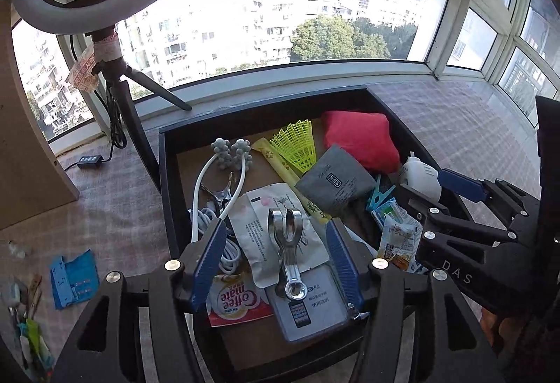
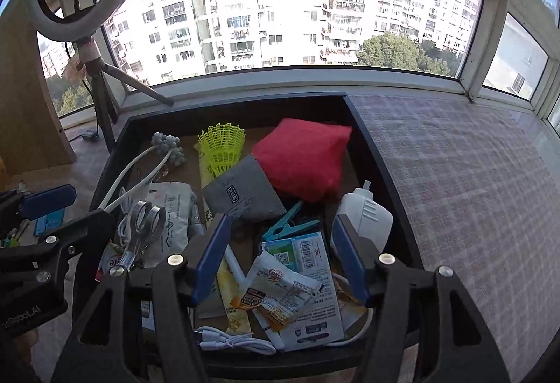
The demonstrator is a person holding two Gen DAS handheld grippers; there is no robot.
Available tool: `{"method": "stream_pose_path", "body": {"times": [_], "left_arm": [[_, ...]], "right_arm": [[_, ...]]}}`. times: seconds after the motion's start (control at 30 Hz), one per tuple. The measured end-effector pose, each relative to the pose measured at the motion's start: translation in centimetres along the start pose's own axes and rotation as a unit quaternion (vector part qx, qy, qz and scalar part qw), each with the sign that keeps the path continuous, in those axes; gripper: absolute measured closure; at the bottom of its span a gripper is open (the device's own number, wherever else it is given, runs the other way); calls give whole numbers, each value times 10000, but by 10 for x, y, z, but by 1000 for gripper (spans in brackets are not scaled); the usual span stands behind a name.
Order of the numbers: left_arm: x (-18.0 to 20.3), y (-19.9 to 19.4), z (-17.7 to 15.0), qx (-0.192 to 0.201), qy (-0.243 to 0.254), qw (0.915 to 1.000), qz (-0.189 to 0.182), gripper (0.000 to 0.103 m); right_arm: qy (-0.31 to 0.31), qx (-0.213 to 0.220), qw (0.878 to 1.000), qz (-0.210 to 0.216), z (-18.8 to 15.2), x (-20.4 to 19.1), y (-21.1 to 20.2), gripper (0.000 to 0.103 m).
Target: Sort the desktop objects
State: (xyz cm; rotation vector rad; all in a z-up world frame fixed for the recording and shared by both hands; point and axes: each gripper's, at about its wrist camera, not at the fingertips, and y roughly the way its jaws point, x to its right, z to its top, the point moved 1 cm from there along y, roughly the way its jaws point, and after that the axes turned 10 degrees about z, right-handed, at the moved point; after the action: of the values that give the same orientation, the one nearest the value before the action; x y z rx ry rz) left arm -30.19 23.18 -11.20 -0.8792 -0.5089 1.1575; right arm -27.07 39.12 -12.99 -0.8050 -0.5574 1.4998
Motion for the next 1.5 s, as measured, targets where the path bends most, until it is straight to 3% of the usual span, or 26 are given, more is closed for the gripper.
{"method": "stream_pose_path", "body": {"times": [0.27, 0.57, 0.93, 1.23, 1.5], "left_arm": [[-17, -16, -7, -40, -126, 9999, -67, 46], [-63, -77, -27, 288, -296, 9991, 110, 44], [-125, -150, -101, 457, -554, 9962, 499, 28], [-179, -197, -169, 379, -1087, 9897, 852, 27], [-206, -234, -218, 373, -1565, 9800, 1170, 27]], "right_arm": [[37, 3, 9999, 94, 0, -9, -11, 43], [-43, 223, 9992, 334, -5, -46, -56, 43], [-464, 363, 9968, 545, -50, -133, -118, 37], [-910, 293, 9906, 979, -101, -210, -152, 34], [-997, 198, 9850, 1397, -131, -245, -165, 34]]}}
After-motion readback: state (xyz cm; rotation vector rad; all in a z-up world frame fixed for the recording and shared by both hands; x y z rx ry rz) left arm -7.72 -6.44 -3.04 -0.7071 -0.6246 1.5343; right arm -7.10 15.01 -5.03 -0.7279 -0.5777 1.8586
